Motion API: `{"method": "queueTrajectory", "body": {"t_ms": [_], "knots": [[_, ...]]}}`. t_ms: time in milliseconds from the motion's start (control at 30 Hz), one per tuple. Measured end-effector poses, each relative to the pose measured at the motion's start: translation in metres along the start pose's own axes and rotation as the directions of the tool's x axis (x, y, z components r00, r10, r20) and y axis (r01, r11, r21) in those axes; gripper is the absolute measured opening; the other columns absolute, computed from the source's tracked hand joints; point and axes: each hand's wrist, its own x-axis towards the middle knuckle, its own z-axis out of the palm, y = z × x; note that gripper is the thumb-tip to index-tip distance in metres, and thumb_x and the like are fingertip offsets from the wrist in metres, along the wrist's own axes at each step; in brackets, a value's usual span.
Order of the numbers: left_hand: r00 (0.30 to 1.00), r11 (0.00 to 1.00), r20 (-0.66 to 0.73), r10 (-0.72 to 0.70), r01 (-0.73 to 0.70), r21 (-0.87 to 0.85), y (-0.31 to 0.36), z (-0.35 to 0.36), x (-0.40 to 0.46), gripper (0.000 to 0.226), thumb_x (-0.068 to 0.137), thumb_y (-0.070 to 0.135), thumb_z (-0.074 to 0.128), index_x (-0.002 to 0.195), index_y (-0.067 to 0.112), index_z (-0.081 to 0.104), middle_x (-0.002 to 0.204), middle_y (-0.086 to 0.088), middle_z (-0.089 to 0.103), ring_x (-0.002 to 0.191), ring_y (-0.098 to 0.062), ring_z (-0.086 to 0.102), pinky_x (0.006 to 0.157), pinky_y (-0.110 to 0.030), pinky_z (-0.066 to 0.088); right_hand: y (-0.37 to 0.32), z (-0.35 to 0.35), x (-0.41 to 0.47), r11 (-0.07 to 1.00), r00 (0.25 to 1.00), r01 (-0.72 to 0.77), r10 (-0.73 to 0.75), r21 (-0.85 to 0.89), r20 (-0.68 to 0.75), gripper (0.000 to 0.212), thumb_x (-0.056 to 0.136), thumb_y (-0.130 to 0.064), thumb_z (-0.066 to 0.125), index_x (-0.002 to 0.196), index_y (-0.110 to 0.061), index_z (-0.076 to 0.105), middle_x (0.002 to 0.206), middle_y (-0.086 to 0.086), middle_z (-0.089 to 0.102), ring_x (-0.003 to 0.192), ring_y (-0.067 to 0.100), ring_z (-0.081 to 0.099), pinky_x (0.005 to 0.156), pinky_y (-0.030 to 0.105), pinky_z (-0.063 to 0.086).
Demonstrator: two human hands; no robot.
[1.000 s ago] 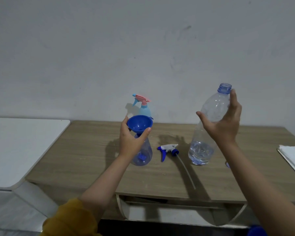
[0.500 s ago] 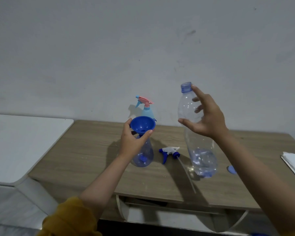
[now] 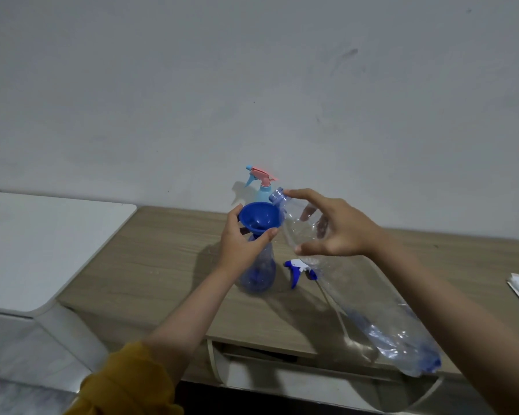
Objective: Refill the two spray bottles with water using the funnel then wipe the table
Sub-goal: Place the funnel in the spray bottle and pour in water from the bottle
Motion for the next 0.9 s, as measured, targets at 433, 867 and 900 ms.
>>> {"method": "queueTrajectory", "body": {"t_ms": [433, 867, 900], "knots": [[0.999, 0.999, 0.035, -0.009, 0.008, 0.043, -0.002, -0.003, 0.000, 0.080, 0.067, 0.034, 0.081, 0.132, 0.025, 0.036, 0.129, 0.006, 0.049, 0.112, -0.013, 0.053, 0.091, -0.031, 0.051, 0.000, -0.014, 0.019, 0.980, 0.960, -0.087, 0.131, -0.179, 0.247, 0.092, 0.062, -0.045, 0.083, 0.134, -0.062, 0.029, 0.108, -0.006, 0.058, 0.077, -0.013, 0.056, 0.085, 0.035, 0.051], [0.997, 0.999, 0.077, 0.005, -0.009, 0.051, 0.000, -0.007, 0.001, 0.075, 0.066, 0.036, 0.083, 0.128, 0.028, 0.040, 0.121, 0.011, 0.050, 0.107, -0.013, 0.057, 0.087, -0.031, 0.053, -0.011, -0.028, 0.034, 0.933, 0.907, -0.104, 0.232, -0.346, 0.352, 0.091, 0.065, -0.044, 0.081, 0.137, -0.060, 0.027, 0.109, -0.001, 0.058, 0.081, 0.002, 0.054, 0.088, 0.037, 0.049], [0.997, 0.999, 0.078, 0.006, -0.010, 0.052, 0.001, -0.007, 0.002, 0.075, 0.066, 0.036, 0.082, 0.127, 0.028, 0.040, 0.121, 0.011, 0.050, 0.108, -0.013, 0.057, 0.087, -0.032, 0.053, -0.012, -0.028, 0.036, 0.928, 0.905, -0.101, 0.236, -0.359, 0.353, 0.091, 0.065, -0.044, 0.081, 0.137, -0.061, 0.027, 0.109, -0.001, 0.059, 0.081, 0.002, 0.054, 0.088, 0.036, 0.050]]}}
